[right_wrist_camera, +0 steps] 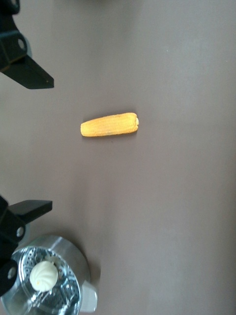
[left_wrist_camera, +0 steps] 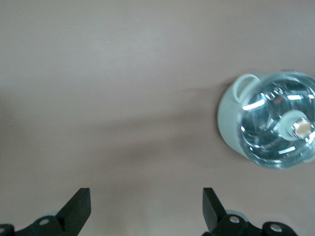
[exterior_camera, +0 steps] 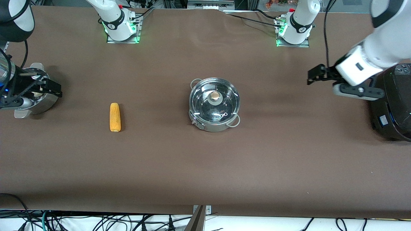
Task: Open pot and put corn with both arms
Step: 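Move the left gripper to the lid knob while the right gripper reaches the corn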
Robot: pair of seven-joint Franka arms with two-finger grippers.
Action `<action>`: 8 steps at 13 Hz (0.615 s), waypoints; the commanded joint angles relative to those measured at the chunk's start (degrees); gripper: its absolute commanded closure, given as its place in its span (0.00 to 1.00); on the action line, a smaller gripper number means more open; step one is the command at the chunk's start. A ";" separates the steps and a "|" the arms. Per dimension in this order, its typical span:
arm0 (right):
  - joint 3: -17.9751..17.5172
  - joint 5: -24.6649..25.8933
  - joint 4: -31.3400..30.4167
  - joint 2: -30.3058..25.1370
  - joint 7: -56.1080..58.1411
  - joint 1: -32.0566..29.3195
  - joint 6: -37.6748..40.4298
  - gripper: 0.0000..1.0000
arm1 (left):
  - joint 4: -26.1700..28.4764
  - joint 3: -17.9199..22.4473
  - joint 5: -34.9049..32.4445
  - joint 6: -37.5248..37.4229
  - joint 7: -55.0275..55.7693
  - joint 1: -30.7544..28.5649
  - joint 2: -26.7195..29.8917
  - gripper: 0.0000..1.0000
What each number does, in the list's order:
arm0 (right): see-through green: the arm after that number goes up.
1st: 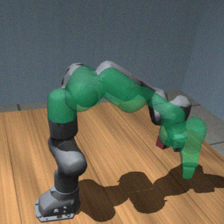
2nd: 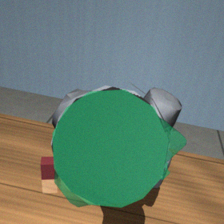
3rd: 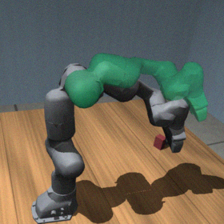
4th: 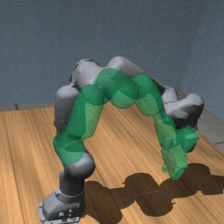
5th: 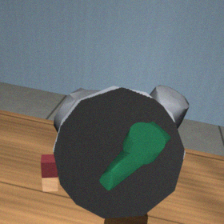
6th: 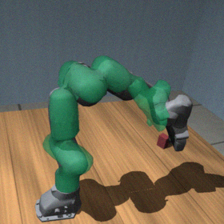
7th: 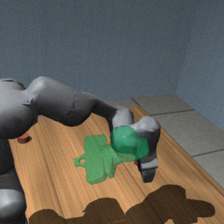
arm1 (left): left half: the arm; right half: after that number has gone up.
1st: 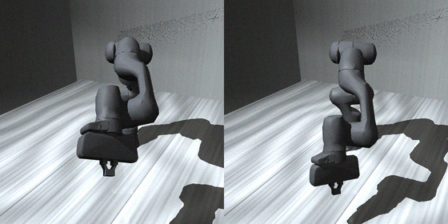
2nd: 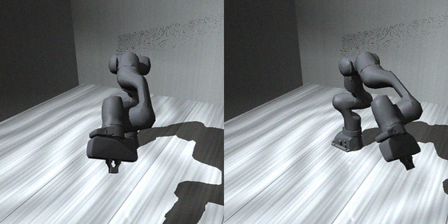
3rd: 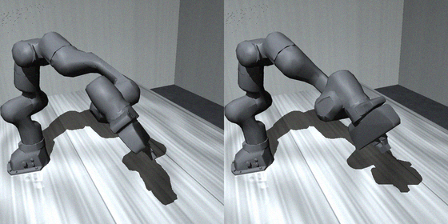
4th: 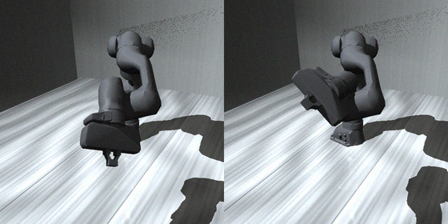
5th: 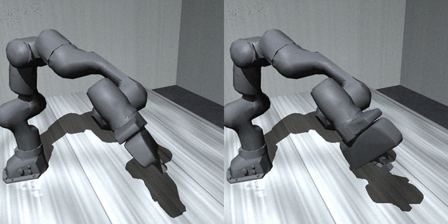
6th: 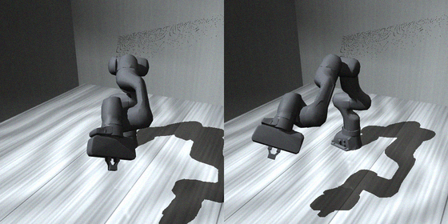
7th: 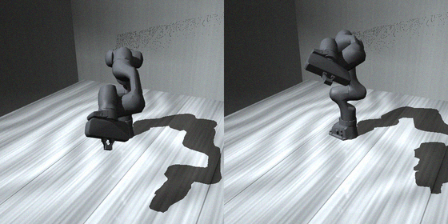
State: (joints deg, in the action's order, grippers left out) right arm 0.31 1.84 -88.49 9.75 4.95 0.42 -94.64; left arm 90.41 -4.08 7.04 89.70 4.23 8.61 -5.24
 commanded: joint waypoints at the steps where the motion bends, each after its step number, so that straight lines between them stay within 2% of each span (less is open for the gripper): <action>1: 0.05 -1.76 0.42 2.90 -0.12 -0.50 -2.29 0.00 | -2.08 0.39 0.95 -0.57 0.16 6.04 -2.83 0.00; 4: 0.05 -1.84 -3.16 6.16 0.76 -0.77 -10.52 0.00 | -6.80 0.21 1.13 0.22 0.86 10.44 -8.27 0.00; 8: -0.22 -2.89 -13.26 6.86 0.76 -0.50 -25.63 0.00 | -14.29 0.39 1.22 1.79 13.58 19.05 -17.15 0.00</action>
State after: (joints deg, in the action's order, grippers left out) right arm 0.40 0.49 -96.15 17.71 5.01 0.16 -113.94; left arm 82.13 -4.54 7.48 91.39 12.55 23.61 -17.03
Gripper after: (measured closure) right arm 0.000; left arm 0.000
